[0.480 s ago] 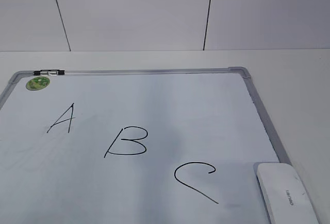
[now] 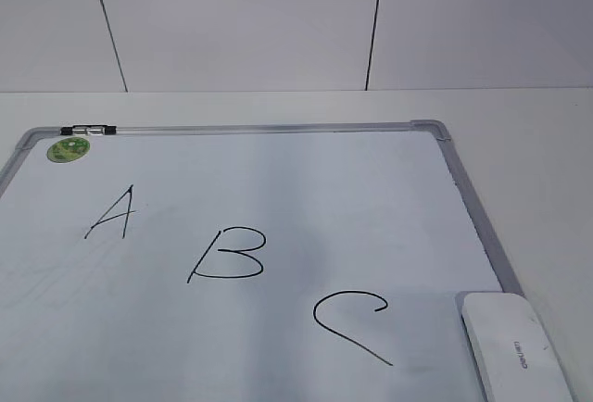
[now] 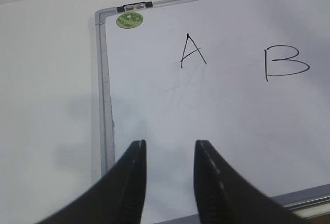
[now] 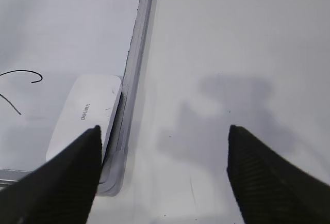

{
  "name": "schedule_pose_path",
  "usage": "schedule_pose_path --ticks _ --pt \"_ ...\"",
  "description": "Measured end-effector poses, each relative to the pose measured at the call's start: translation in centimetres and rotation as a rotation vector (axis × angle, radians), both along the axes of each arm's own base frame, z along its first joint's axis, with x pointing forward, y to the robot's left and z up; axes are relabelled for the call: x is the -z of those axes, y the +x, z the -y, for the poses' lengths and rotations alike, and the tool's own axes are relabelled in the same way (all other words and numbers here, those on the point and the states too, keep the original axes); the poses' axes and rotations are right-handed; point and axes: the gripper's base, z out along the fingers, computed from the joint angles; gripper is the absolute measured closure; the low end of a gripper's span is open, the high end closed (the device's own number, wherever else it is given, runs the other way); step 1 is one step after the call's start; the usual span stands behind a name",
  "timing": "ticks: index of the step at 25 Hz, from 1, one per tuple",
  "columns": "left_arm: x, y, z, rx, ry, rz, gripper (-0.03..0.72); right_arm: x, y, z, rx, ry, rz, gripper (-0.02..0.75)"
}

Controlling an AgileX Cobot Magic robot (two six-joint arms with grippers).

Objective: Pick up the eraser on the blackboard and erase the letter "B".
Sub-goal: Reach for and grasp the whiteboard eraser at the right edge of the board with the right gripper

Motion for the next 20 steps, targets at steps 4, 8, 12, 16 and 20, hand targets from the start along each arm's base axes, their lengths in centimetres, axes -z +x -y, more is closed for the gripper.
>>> schedule_pose_path --ticks 4,8,12,16,20 --pt "0.0 0.0 0.0 0.0 0.0 0.0 0.447 0.0 0.0 0.0 0.0 0.0 0.0 0.172" --pt "0.0 0.0 0.0 0.0 0.0 0.0 0.447 0.0 0.0 0.0 0.0 0.0 0.0 0.172" --pt "0.0 0.0 0.0 0.0 0.0 0.0 0.447 0.0 0.0 0.0 0.0 0.0 0.0 0.172" --pt "-0.03 -0.01 0.16 0.012 -0.017 0.001 0.447 0.0 0.0 0.0 0.0 0.0 0.0 0.172" --pt "-0.05 -0.02 0.24 0.017 -0.025 0.001 0.447 0.0 0.17 -0.02 0.0 -0.002 -0.014 0.172"
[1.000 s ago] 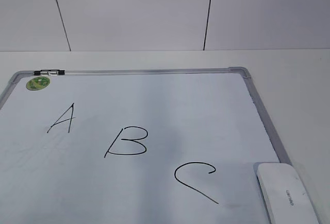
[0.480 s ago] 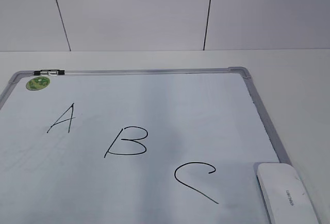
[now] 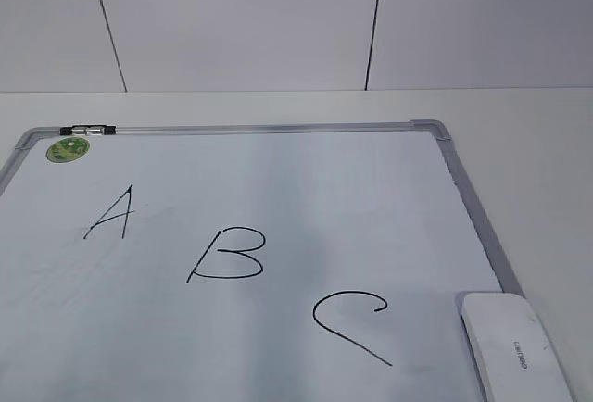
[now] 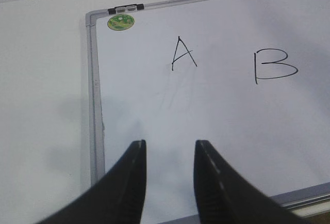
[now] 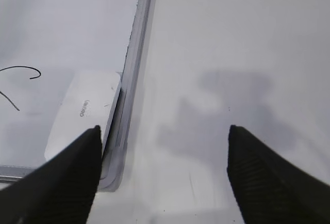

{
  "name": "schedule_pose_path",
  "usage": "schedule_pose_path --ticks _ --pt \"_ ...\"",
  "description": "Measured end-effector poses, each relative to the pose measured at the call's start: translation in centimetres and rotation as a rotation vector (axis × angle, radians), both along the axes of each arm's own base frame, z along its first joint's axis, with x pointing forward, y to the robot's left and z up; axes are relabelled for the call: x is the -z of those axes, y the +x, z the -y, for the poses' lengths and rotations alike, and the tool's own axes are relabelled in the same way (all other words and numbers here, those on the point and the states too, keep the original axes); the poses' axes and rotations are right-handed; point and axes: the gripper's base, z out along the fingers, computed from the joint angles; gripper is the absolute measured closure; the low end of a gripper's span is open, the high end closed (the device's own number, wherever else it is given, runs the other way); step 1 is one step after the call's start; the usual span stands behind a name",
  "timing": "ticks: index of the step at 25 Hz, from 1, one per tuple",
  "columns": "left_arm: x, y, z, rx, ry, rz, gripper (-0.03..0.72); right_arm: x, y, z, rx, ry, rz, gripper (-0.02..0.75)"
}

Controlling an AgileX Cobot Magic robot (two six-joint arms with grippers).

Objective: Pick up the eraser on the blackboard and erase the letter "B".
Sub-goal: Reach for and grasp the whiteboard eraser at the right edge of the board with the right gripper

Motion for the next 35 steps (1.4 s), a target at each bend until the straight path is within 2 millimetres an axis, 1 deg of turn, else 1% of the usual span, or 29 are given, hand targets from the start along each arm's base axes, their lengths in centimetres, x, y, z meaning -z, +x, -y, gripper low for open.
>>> schedule_pose_path --ticks 4,7,12,17,21,27,28,30,31,33,35 --pt "0.0 0.1 0.0 -0.006 -0.009 -0.01 0.447 -0.1 1.0 -0.1 0.005 -0.004 -0.081 0.172" --pt "0.0 0.7 -0.1 -0.011 -0.018 -0.048 0.447 -0.4 1.9 -0.3 0.022 0.01 -0.162 0.172" --pt "0.0 2.8 -0.2 -0.026 -0.045 -0.206 0.446 -1.7 3.5 -0.6 0.041 0.03 -0.286 0.172" --pt "-0.2 5.9 -0.5 -0.043 -0.036 -0.391 0.446 -2.9 5.0 -1.2 0.035 0.076 -0.384 0.172" --pt "-1.1 9.1 -0.8 -0.045 -0.029 -0.528 0.445 -3.5 6.3 -1.4 0.071 0.104 -0.431 0.172" --pt "-2.9 15.2 -1.1 -0.044 -0.028 -0.668 0.445 -4.1 9.0 -1.7 0.084 0.094 -0.522 0.172" --pt "-3.0 16.5 -1.2 -0.043 -0.024 -0.705 0.445 -4.2 9.4 -1.8 0.085 0.092 -0.535 0.172" --pt "-3.6 18.4 -1.4 -0.043 -0.012 -0.744 0.445 -4.0 10.3 -2.0 0.086 0.094 -0.573 0.172" --pt "-3.6 19.7 -1.5 -0.046 -0.002 -0.764 0.445 -4.0 10.6 -2.0 0.086 0.093 -0.585 0.172" --pt "-4.1 21.8 -1.8 -0.053 0.018 -0.771 0.445 -3.8 11.0 -2.1 0.087 0.092 -0.603 0.172" --pt "-4.0 23.7 -2.2 -0.064 0.05 -0.788 0.445 -3.7 11.2 -2.1 0.089 0.093 -0.614 0.172"
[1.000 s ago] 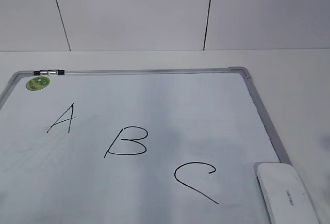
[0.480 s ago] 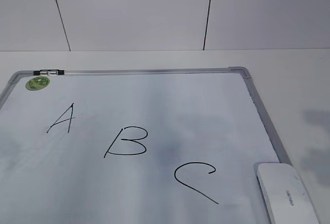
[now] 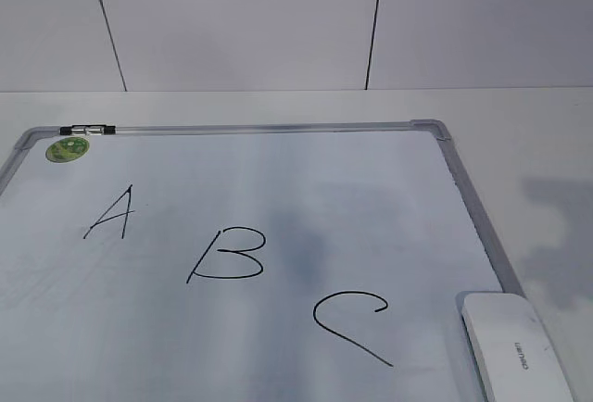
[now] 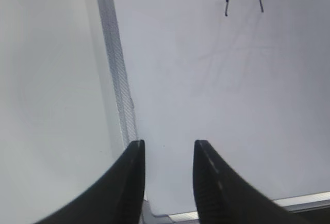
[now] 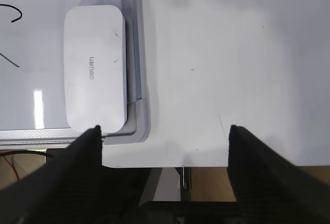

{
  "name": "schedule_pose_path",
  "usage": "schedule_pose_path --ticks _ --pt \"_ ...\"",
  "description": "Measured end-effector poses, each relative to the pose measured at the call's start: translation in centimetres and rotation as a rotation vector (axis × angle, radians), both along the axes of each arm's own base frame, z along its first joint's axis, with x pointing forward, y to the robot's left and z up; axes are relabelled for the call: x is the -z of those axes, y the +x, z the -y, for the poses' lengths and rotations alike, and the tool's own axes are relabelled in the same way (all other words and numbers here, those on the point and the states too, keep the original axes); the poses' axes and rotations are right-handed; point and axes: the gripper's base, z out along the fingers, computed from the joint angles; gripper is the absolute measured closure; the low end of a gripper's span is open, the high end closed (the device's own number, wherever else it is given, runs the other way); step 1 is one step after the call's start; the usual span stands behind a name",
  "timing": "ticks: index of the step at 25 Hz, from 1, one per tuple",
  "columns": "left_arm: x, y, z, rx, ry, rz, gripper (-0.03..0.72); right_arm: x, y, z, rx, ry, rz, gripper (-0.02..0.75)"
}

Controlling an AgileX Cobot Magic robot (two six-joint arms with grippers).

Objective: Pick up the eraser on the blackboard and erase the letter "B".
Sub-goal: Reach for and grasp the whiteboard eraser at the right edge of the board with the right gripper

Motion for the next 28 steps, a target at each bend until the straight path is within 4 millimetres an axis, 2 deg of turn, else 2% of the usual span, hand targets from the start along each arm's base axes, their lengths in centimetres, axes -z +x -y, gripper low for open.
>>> schedule_pose_path --ticks 5,11,19,28 --pt "1.5 3.1 -1.4 -0.026 0.042 -0.072 0.445 0.1 0.1 0.0 0.0 -0.001 -0.006 0.172" --pt "5.0 5.8 -3.4 -0.051 0.024 -0.175 0.445 0.5 0.9 -0.4 -0.002 0.021 -0.051 0.172" --pt "8.5 10.2 -4.2 -0.043 0.02 -0.211 0.444 0.6 1.5 -0.5 -0.016 0.017 -0.072 0.172" --pt "13.0 12.3 -5.3 -0.024 0.016 -0.268 0.416 0.6 1.5 -0.5 -0.018 0.016 -0.071 0.172"
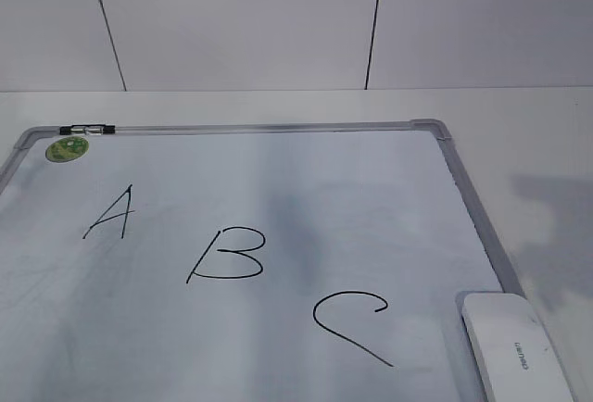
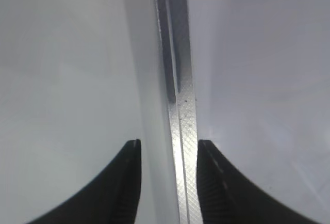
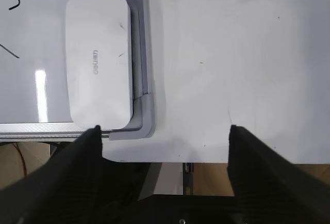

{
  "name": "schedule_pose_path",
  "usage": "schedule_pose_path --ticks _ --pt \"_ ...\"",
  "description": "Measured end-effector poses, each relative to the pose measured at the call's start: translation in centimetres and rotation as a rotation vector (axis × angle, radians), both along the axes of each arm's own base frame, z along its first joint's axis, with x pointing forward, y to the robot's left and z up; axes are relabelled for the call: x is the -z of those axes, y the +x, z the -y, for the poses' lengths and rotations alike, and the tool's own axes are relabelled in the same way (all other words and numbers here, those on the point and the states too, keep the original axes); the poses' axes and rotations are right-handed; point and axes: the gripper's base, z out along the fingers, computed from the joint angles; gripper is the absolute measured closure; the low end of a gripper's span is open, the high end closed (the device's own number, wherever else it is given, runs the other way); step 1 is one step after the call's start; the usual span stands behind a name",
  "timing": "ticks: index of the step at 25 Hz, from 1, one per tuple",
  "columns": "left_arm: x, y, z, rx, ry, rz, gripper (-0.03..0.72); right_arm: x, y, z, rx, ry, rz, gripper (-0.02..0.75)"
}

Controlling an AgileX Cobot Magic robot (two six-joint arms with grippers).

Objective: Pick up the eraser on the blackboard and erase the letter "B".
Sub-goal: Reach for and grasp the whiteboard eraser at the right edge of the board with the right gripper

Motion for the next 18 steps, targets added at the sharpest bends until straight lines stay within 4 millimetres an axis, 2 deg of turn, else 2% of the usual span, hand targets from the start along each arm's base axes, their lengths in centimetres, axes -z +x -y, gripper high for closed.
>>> schedule_pose_path --ticks 10,18 --pt "3.1 0.9 -0.7 -0.001 -0.071 -0.043 0.414 0.0 0.0 0.0 0.0 0.0 0.0 0.172" --pt "3.5 1.2 -0.8 -0.004 -0.066 -0.024 0.414 0.0 0.0 0.0 0.002 0.001 0.0 0.172"
